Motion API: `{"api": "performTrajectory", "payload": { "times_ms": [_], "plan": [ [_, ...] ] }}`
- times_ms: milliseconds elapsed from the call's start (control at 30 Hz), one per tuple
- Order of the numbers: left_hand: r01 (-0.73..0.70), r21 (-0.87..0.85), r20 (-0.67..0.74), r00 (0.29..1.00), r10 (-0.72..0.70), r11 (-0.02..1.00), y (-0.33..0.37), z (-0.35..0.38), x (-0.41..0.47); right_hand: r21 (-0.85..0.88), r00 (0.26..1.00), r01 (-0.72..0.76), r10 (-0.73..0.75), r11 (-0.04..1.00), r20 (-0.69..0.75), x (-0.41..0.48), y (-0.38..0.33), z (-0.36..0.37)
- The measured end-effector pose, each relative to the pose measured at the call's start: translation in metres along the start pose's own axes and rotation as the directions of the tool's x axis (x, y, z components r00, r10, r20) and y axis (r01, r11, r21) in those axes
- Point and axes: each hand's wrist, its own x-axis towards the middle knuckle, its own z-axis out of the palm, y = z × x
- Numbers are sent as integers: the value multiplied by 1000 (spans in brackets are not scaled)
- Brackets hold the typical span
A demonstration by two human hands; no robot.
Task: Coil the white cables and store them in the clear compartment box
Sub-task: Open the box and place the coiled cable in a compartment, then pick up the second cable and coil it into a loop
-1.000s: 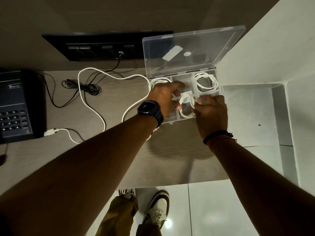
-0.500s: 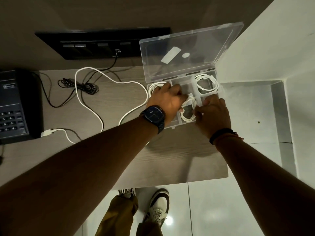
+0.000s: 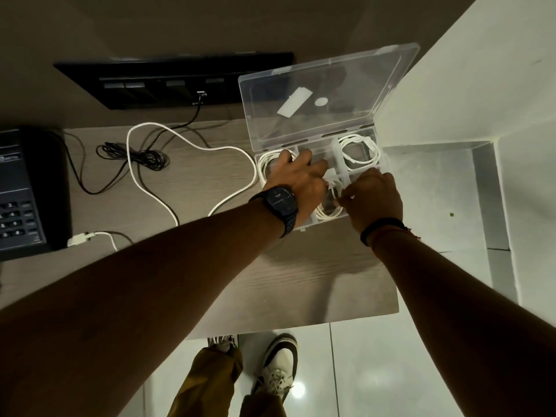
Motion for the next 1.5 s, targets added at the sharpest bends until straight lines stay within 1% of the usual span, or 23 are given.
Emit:
{"api": "performTrajectory", "payload": {
  "times_ms": [133, 267, 333, 400, 433, 533, 600, 633, 733, 767, 833, 867, 1000, 1067, 1100, 1167, 1200, 1233, 1267, 1300, 1367, 1400, 1500],
  "plan": [
    [90, 36, 126, 988, -94, 995, 3, -2, 13, 32, 999, -36, 36, 999, -19, -2, -4, -2],
    [247, -70, 167, 958, -233, 966, 3, 4, 16, 54, 999, -44, 46, 998, -27, -9, -1, 0],
    [282, -120, 172, 950, -260, 952, 3, 7, 10, 113, 997, -62, 67, 992, -36, -14, -3, 2],
    [286, -169, 132, 955, -266, 943, 5, 9, -3, 120, 999, -33, 37, 992, -29, -17, -5, 6],
    [278, -191, 87, 960, -266, 941, 7, 11, -9, 111, 1000, -14, 16, 994, -16, -18, -6, 8],
    [255, -312, -36, 960, -279, 915, 8, 13, -30, 138, 997, -54, 46, 989, 60, -22, -9, 8],
    [208, -336, -65, 968, -243, 919, 7, 12, -42, 123, 998, -6, -2, 992, 67, -25, -10, 5],
    [181, -313, -52, 977, -208, 932, 6, 13, -48, 137, 999, 20, -27, 990, 46, -28, -10, 3],
    [159, -263, 104, 985, -136, 952, 7, 15, -60, 231, 996, 58, -40, 971, -79, -42, -7, -4],
    [159, -261, 146, 982, -124, 952, 6, 16, -60, 242, 994, 63, -40, 968, -97, -46, -5, -5],
    [161, -259, 196, 974, -112, 952, 9, 16, -61, 215, 997, 69, -58, 974, -59, -56, 0, -3],
    [162, -265, 197, 974, -111, 951, 12, 17, -61, 198, 997, 74, -68, 977, -35, -61, 3, -2],
    [133, -275, 165, 982, -89, 952, 24, 26, -67, 221, 999, 48, -46, 974, -15, -75, 14, 6],
    [88, -300, 113, 992, -56, 950, 24, 30, -78, 226, 999, 45, -39, 973, -32, -79, 14, 9],
    [97, -356, 56, 995, -83, 929, 21, 32, -85, 211, 997, 53, -42, 976, -58, -80, 14, 9],
    [180, -438, -73, 969, -235, 881, 12, 37, -109, 150, 980, 96, -67, 984, -185, -84, 8, 11],
    [228, -428, -136, 940, -312, 875, 7, 41, -123, 117, 960, 118, -84, 986, -266, -87, 3, 11],
    [281, -393, -164, 915, -368, 875, 1, 46, -136, 91, 936, 146, -108, 985, -335, -90, -4, 10],
    [332, -339, -144, 907, -397, 881, -4, 51, -148, 72, 914, 188, -147, 980, -379, -92, -13, 9],
    [375, -276, -91, 906, -413, 885, -10, 57, -157, 68, 904, 239, -197, 969, -380, -94, -22, 9],
    [432, -184, 10, 899, -438, 883, -19, 65, -167, 109, 913, 322, -278, 940, -299, -96, -43, 10],
    [444, -162, 24, 894, -446, 881, -23, 68, -170, 136, 917, 349, -307, 927, -254, -97, -54, 11],
    [367, -113, -18, 928, -371, 923, -29, 75, -174, 172, 910, 407, -383, 897, -158, -101, -80, 16]
  ]
}}
